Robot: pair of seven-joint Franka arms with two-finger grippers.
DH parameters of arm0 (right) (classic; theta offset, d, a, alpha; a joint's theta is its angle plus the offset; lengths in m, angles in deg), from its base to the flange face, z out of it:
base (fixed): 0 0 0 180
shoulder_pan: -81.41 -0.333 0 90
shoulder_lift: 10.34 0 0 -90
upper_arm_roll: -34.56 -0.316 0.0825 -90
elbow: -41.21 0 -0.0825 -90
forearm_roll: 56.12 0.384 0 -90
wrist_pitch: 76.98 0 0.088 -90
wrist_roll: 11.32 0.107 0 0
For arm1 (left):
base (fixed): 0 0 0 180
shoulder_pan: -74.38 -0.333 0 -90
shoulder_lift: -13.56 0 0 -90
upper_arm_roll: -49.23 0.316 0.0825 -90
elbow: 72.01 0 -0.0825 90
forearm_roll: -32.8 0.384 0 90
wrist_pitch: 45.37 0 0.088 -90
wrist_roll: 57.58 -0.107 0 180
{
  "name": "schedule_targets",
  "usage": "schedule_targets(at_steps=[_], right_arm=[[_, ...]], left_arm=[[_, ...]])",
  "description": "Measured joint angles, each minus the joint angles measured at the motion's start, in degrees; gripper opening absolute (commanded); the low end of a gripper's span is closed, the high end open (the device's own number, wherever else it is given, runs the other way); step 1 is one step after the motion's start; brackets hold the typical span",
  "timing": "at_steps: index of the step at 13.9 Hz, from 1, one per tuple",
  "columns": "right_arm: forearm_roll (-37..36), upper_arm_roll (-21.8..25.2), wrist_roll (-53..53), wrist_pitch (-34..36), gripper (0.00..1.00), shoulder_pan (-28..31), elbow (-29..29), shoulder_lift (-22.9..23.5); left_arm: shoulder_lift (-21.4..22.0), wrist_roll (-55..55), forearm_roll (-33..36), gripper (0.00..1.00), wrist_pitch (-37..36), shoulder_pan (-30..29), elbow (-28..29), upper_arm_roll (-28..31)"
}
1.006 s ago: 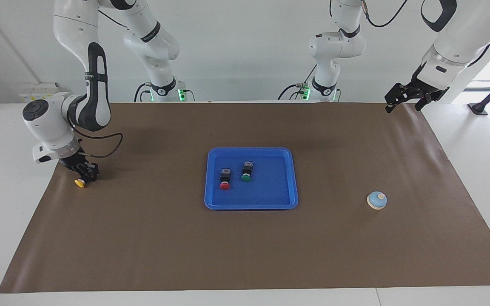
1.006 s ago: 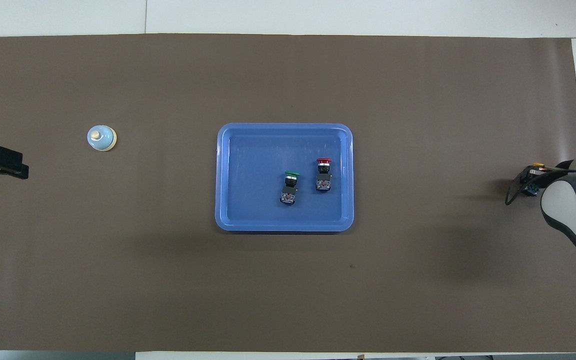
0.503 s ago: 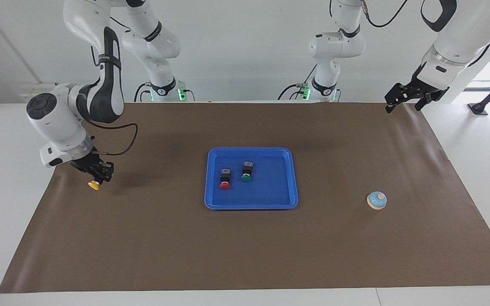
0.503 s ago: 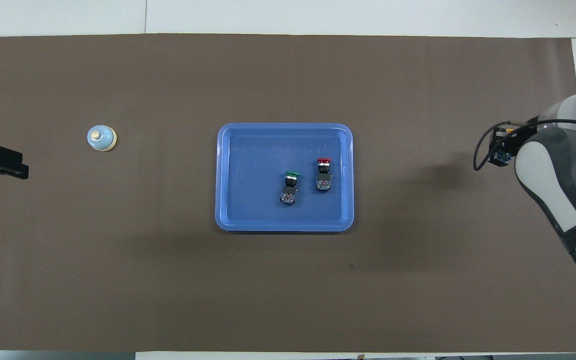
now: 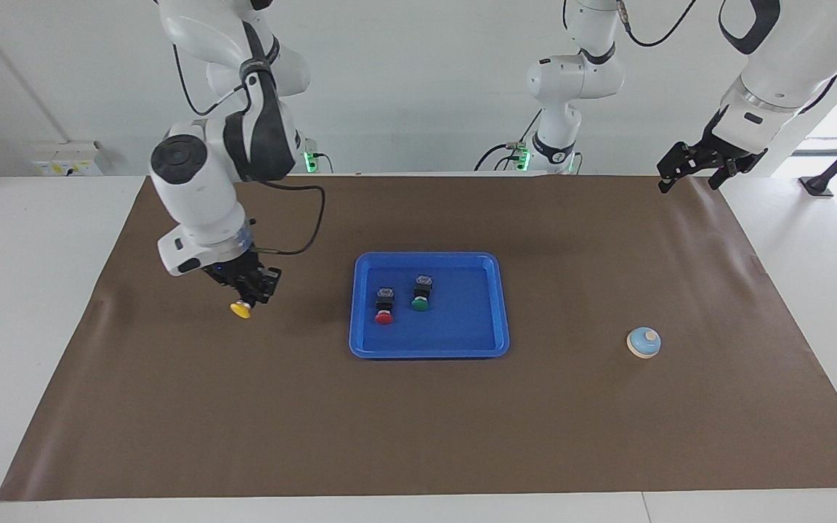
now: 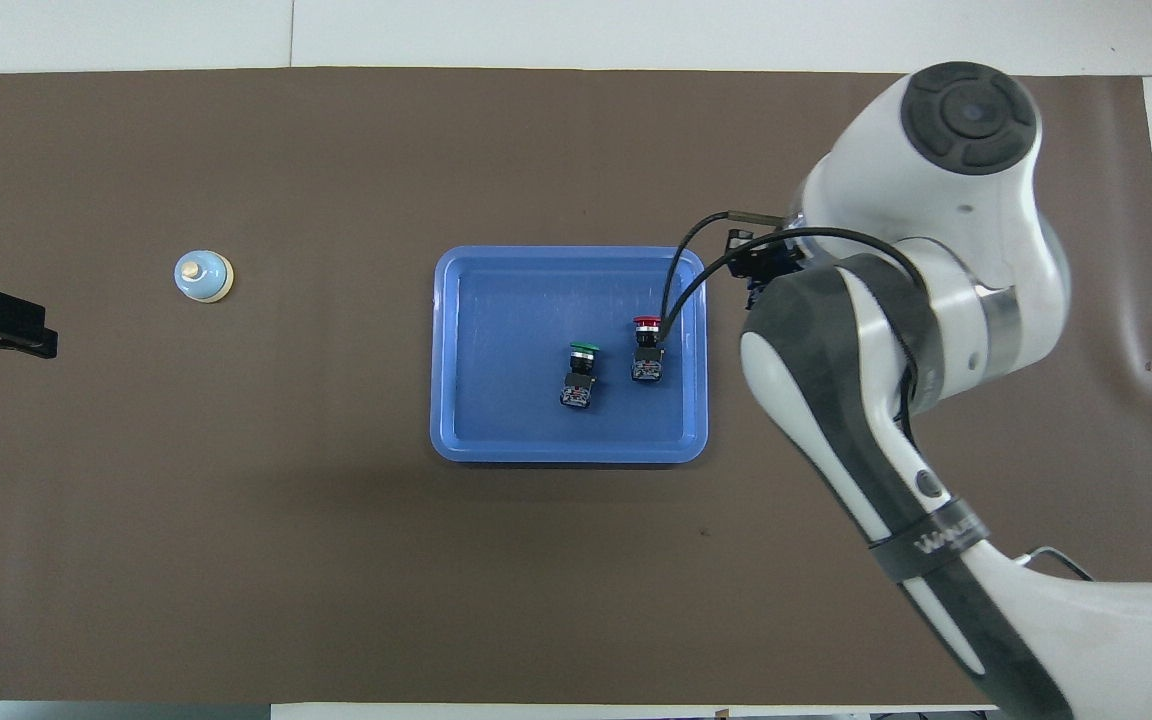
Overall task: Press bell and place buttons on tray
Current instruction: 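Carry the yellow button into the tray and release it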
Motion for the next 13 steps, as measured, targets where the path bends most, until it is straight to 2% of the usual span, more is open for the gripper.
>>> schedule_targets(at_steps=[3,6,8,13], right_arm=[[1.50,0.04,3.40,0.96,0.00,-7.26,6.19,4.88],[1.53,0.09,4.31,-0.26,0.00,-12.81,11.92,12.81],[1.50,0.10,4.32,-4.99,0.00,-15.81,12.77,16.39],[0.05,0.15,-0.42,-11.07,0.00,-19.57,12.01,20.49]], left_arm=[[0.00,0.00,0.00,1.00,0.00,0.00,0.00,0.00],[0.00,0.00,0.00,1.00,0.00,0.00,0.00,0.00],[0.00,0.00,0.00,1.00,0.00,0.00,0.00,0.00],[0.00,0.00,0.00,1.00,0.00,0.00,0.00,0.00]])
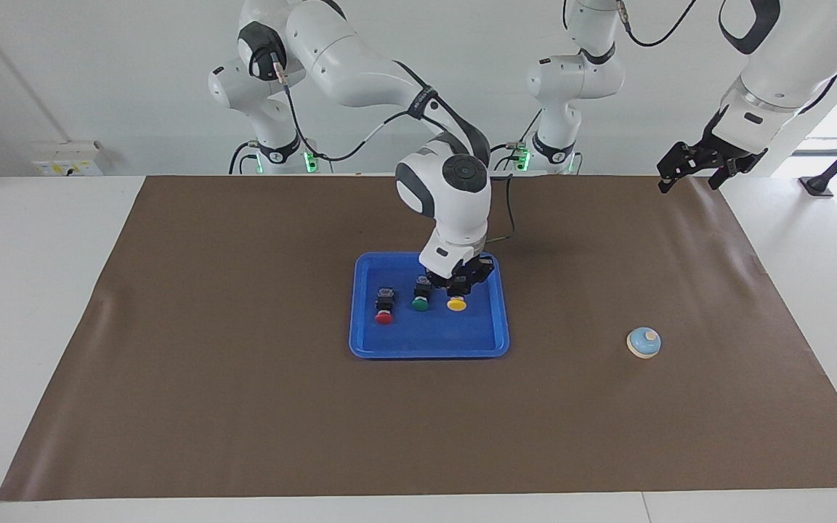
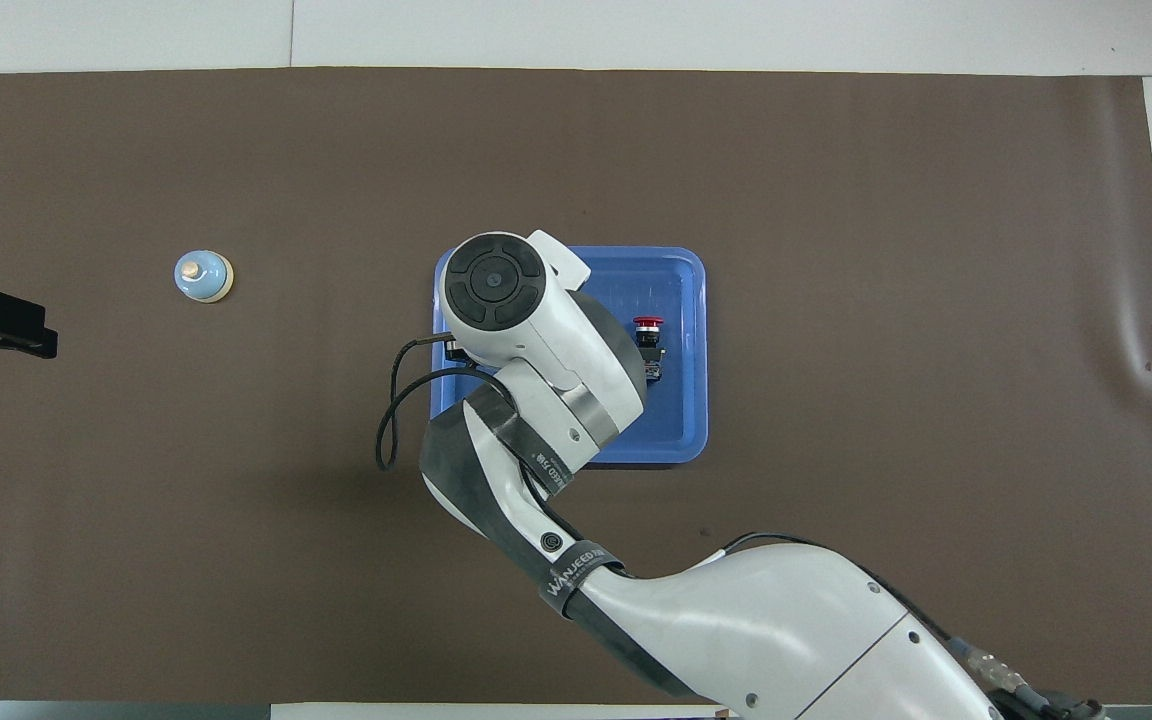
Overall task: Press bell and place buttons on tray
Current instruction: 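Carry the yellow button into the tray and release it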
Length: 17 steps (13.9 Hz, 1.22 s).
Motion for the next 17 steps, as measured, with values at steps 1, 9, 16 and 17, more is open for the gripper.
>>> schedule_targets(at_steps=[1,9,16,17], right_arm=[[-0.99,-0.01,-0.53,-1.17,0.00,-0.35,-0.34,0.93],[-1.28,0.14,-1.66,-2.78,1.00,-0.99,-0.23,3.57],[2.34,1.67,-0.15,8.91,1.00,5.12,3.26,-3.97],[2.53,1.70,-0.15,10.31,1.00,7.83,3.34,-6.12]], left_arm=[[0.00,0.00,0.00,1.00,0.00,0.00,0.00,0.00],[0.00,0.00,0.00,1.00,0.00,0.00,0.00,0.00],[0.00,0.00,0.00,1.00,0.00,0.00,0.00,0.00],[0.00,0.00,0.00,1.00,0.00,0.00,0.00,0.00]])
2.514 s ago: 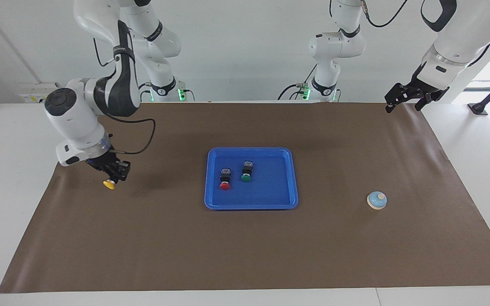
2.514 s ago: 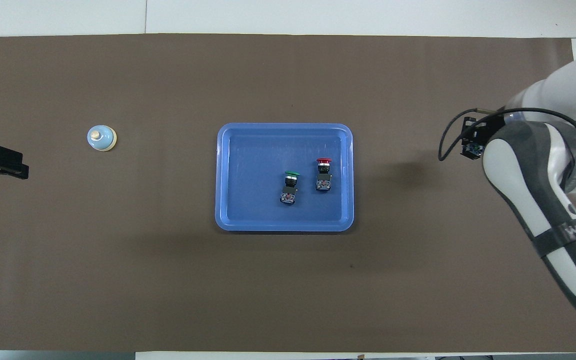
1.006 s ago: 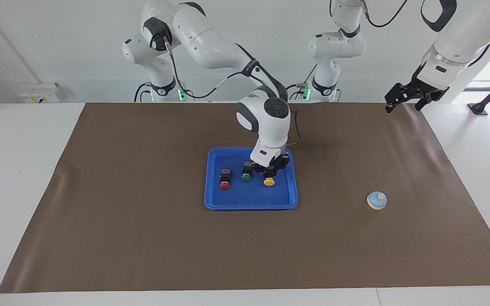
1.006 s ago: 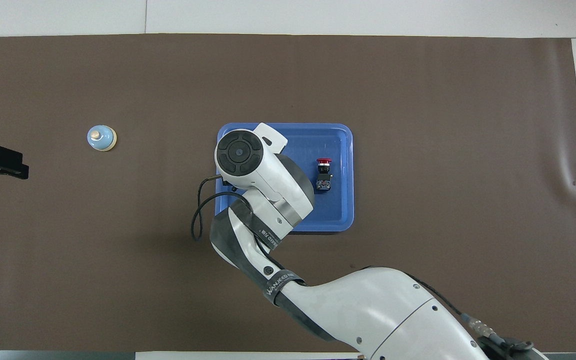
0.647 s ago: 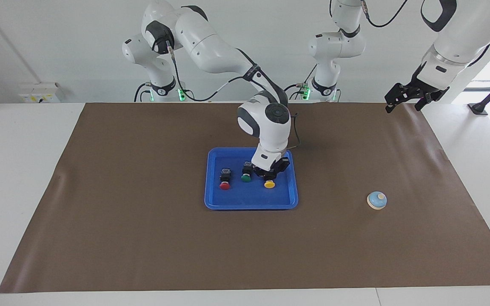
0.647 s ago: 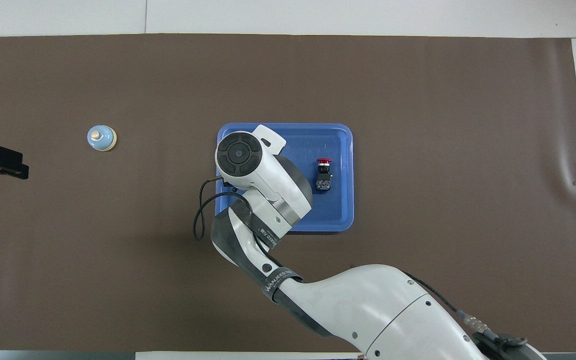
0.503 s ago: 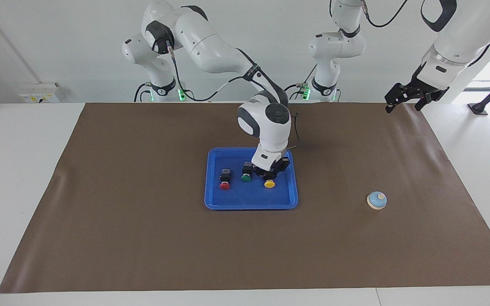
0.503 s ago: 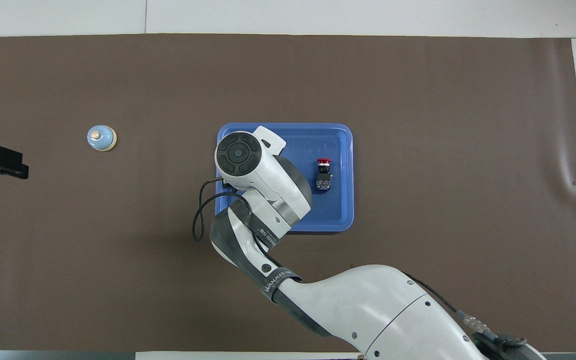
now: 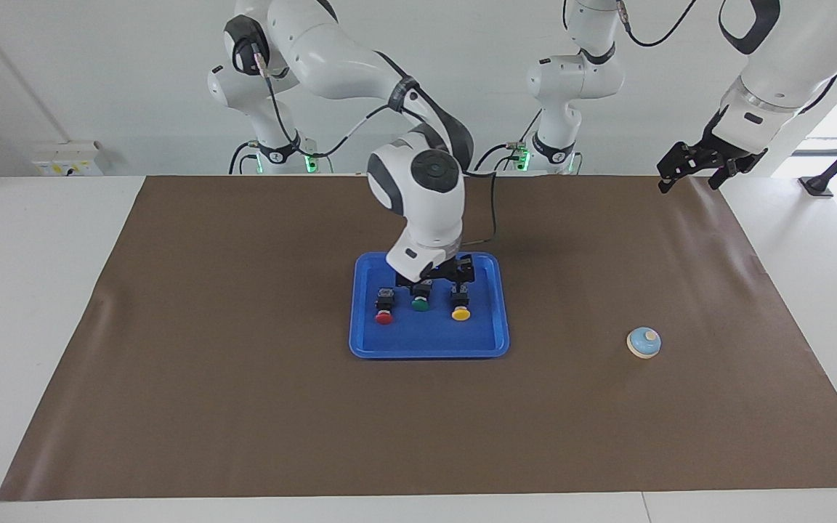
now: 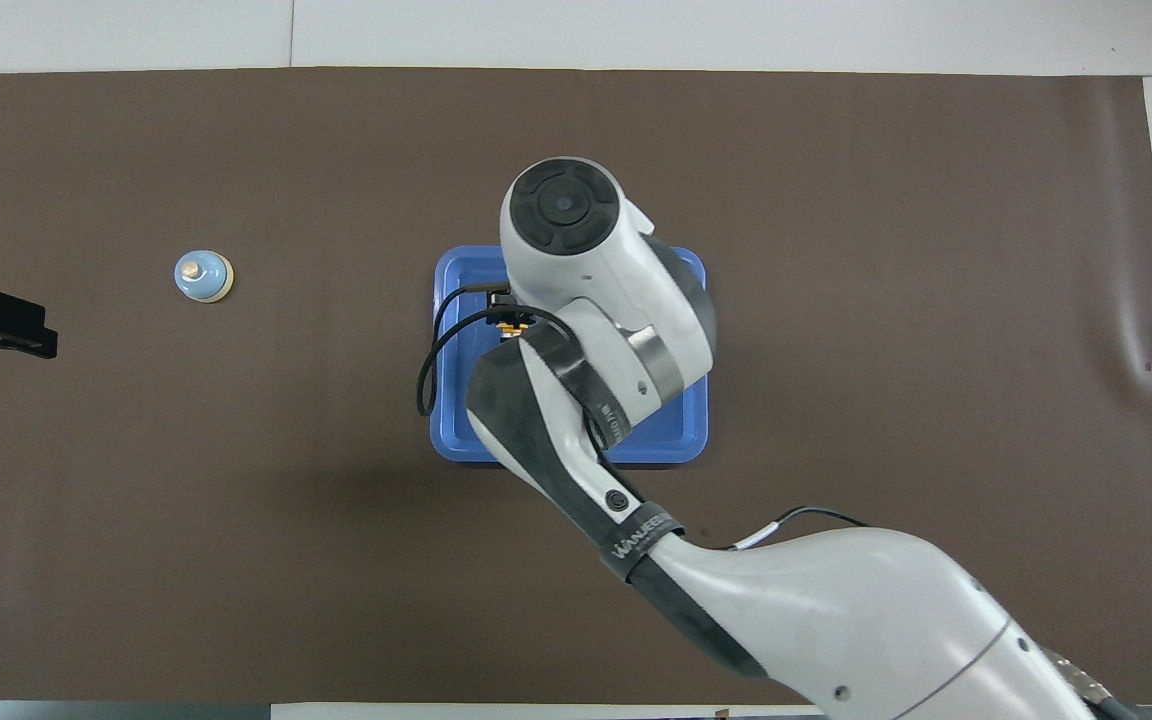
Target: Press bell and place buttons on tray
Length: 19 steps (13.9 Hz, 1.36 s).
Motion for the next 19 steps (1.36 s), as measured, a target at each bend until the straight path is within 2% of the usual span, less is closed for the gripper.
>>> schedule_targets(at_steps=[4,14,18,19], right_arm=[[0.24,0.14,-2.05,5.60,1.00,9.00,0.02,-6.52],[0.23,0.29,-27.85,17.33,1.00,27.37,-0.16,-14.33],[0.20,0.30,-34.99,18.47,1.00,32.94,-4.51,-20.23],[0.17,0.31,-35.38,18.95,1.00,33.68,-6.55,-22.38]], left_arm=[[0.00,0.00,0.00,1.00,0.00,0.00,0.00,0.00],[0.00,0.00,0.00,1.00,0.00,0.00,0.00,0.00],[0.00,0.02,0.00,1.00,-0.03,0.00,0.00,-0.01],[0.00,0.20,0.00,0.89,-0.03,0.00,0.01,-0.02]])
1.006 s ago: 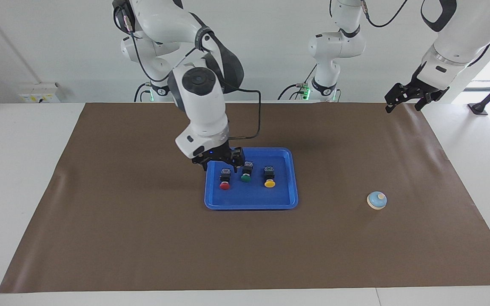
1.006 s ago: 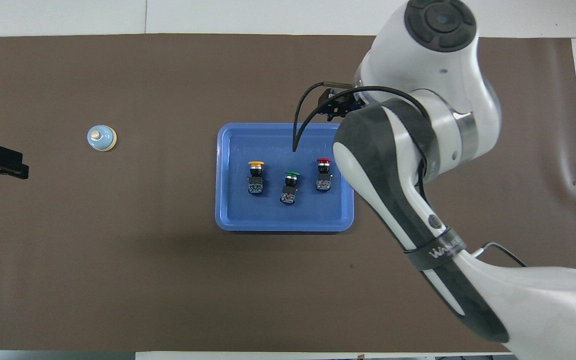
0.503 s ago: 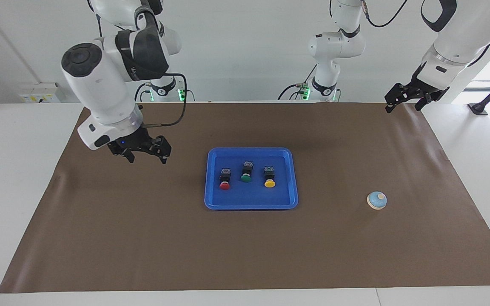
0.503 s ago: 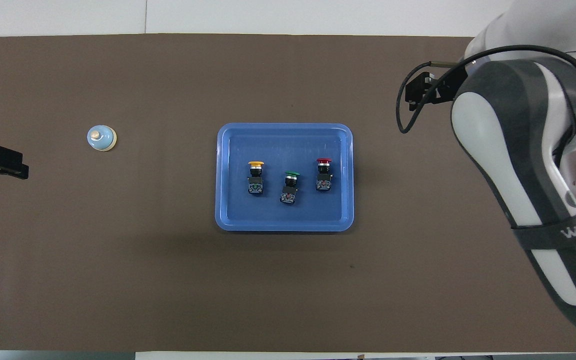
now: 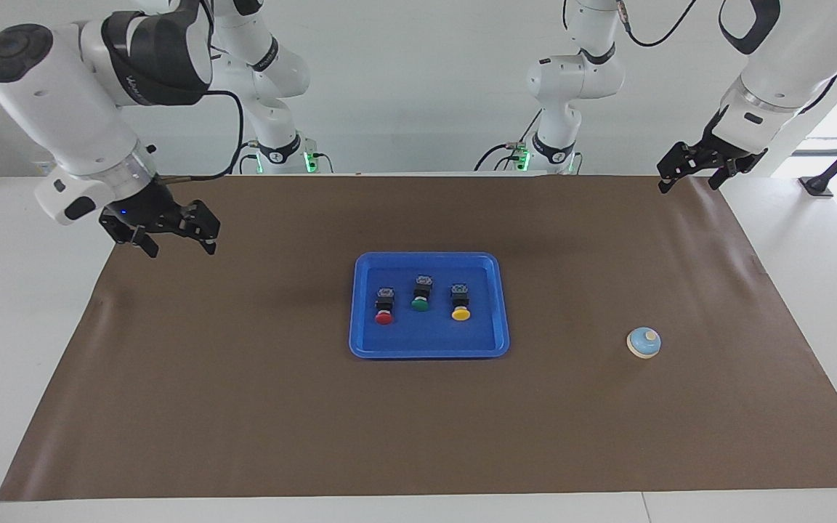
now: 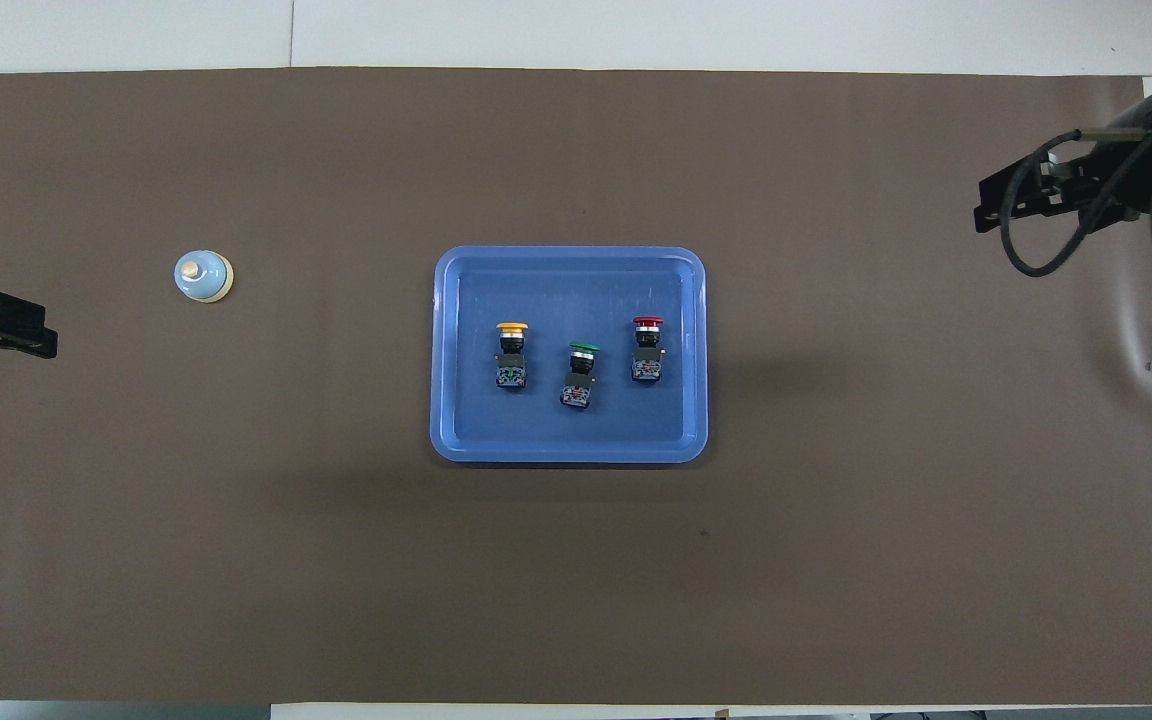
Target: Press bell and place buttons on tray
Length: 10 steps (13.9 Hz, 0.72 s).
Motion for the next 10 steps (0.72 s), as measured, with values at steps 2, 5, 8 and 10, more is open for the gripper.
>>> schedule_targets(at_steps=[2,5,8,10], right_arm=[[-0.58,0.00,-0.01,1.05,1.00,0.50,-4.36,-4.59],[-3.35,-0.33,-0.09,1.40,1.00,0.44,-10.42,-10.14],[-4.19,-0.69,-0.15,1.06,1.00,0.44,-12.11,-10.77],[-4.20,-0.71,-0.17,1.00,1.00,0.44,-12.16,-10.66]], left_arm=[[0.03,0.16,0.00,0.12,1.26,0.00,0.34,0.01],[-0.15,0.16,0.00,0.00,7.96,0.00,3.48,0.04],[-3.17,0.16,0.00,0.00,15.65,-0.01,5.82,0.04],[-7.51,0.16,0.00,0.00,21.15,0.00,6.01,0.03]])
